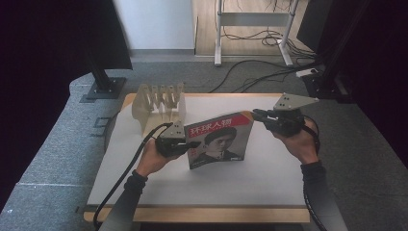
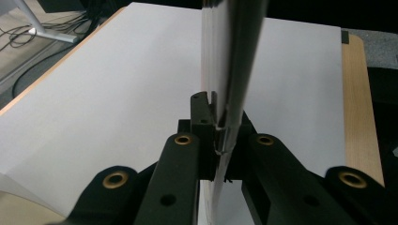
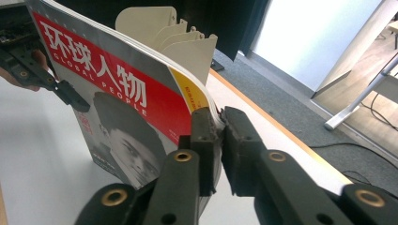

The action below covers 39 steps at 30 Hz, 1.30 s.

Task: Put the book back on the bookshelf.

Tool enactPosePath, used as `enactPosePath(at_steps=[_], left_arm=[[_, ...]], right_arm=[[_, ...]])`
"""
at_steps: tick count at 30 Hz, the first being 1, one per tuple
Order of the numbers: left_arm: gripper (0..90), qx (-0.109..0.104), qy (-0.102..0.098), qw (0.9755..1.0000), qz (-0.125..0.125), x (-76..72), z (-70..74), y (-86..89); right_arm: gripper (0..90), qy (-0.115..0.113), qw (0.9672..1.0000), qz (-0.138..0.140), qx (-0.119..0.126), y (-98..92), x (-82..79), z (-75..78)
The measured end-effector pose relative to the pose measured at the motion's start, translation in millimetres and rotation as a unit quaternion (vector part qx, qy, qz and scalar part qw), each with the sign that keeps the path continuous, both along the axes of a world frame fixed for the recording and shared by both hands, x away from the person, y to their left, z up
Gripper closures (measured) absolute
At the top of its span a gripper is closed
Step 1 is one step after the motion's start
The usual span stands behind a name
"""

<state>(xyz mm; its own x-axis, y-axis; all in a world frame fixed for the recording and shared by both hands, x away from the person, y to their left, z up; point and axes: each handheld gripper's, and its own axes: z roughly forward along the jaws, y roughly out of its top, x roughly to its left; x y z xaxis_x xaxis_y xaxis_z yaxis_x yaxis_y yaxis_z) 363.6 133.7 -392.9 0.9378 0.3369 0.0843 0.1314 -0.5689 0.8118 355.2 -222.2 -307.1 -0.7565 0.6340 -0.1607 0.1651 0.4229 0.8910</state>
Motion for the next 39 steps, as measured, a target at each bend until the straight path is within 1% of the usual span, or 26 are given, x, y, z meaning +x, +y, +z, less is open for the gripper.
enactPosePath(at_steps=[3,4,7,8,10,12,13,14,15,16,17,18,21,24,26,28,31,36,39], left_arm=[[85.3,0.001,0.001,1.0,0.002,0.1,0.6,0.0],[83.6,-0.002,0.001,1.0,0.004,0.0,1.2,0.3],[78.3,-0.037,0.005,0.9993,0.005,0.5,10.6,4.9],[77.6,-0.044,0.004,0.999,0.006,0.9,17.0,6.1],[75.9,-0.045,-0.004,0.999,0.006,0.5,25.5,5.3],[75.0,-0.041,-0.011,0.9991,0.009,0.1,34.7,1.7],[76.0,-0.038,-0.017,0.999,0.015,-0.4,38.7,-0.6],[81.6,-0.031,-0.021,0.9991,0.02,-0.6,42.9,-3.3],[84.0,-0.024,-0.02,0.9992,0.024,-0.2,44.5,-4.7],[85.3,-0.021,-0.017,0.9992,0.028,0.4,45.4,-5.6],[86.0,-0.016,-0.021,0.9992,0.031,0.6,45.4,-5.5],[86.4,-0.015,-0.024,0.9989,0.037,0.6,44.9,-4.8],[86.7,-0.035,-0.016,0.9982,0.047,1.2,46.2,1.5],[86.7,-0.035,-0.007,0.9979,0.055,0.5,49.9,10.5],[86.7,-0.034,-0.006,0.9976,0.061,-0.1,51.2,16.1],[86.8,-0.037,-0.002,0.997,0.068,-0.6,52.2,23.1],[86.8,-0.041,0.004,0.9956,0.084,-0.5,52.3,35.1],[86.9,-0.049,0.015,0.9931,0.105,-0.9,55.1,53.2],[87.0,-0.052,0.013,0.9915,0.119,-3.0,58.9,63.8]], right_arm=[[84.9,-0.004,1.0,-0.004,-0.004,2.2,-2.0,0.2],[85.1,-0.004,1.0,-0.006,-0.006,2.6,-2.6,0.5],[85.2,-0.004,0.9999,-0.004,-0.009,3.1,-3.8,1.2],[85.2,-0.004,0.9999,-0.004,-0.01,3.3,-4.2,1.4],[85.2,-0.004,0.9999,-0.004,-0.011,3.6,-4.6,1.7],[85.1,-0.005,0.9999,-0.001,-0.012,3.9,-4.6,1.8],[85.1,-0.005,0.9999,-0.001,-0.012,4.2,-4.5,1.8],[85.1,-0.006,0.9999,-0.001,-0.011,4.5,-4.4,1.7],[85.0,-0.006,0.9999,-0.001,-0.011,4.8,-4.3,1.7],[85.0,-0.006,0.9999,-0.001,-0.012,5.0,-4.3,1.6],[84.8,-0.007,0.9999,-0.001,-0.012,5.3,-4.3,1.5],[84.4,-0.009,0.9999,-0.001,-0.013,5.3,-4.3,1.3],[82.0,-0.012,0.9998,0.004,-0.014,5.2,-5.0,1.1],[76.8,-0.019,0.9998,0.001,-0.007,4.6,-6.2,1.0],[73.4,-0.017,0.9998,-0.004,-0.003,2.4,-6.0,1.2],[71.2,-0.016,0.9999,-0.005,-0.002,1.1,-5.5,0.1],[64.9,-0.01,0.9999,-0.006,-0.002,1.1,-4.3,-4.8],[57.3,0.008,0.9999,-0.007,-0.005,3.2,-0.3,-17.2],[53.0,0.016,0.9998,-0.009,-0.003,3.4,2.1,-23.7]])
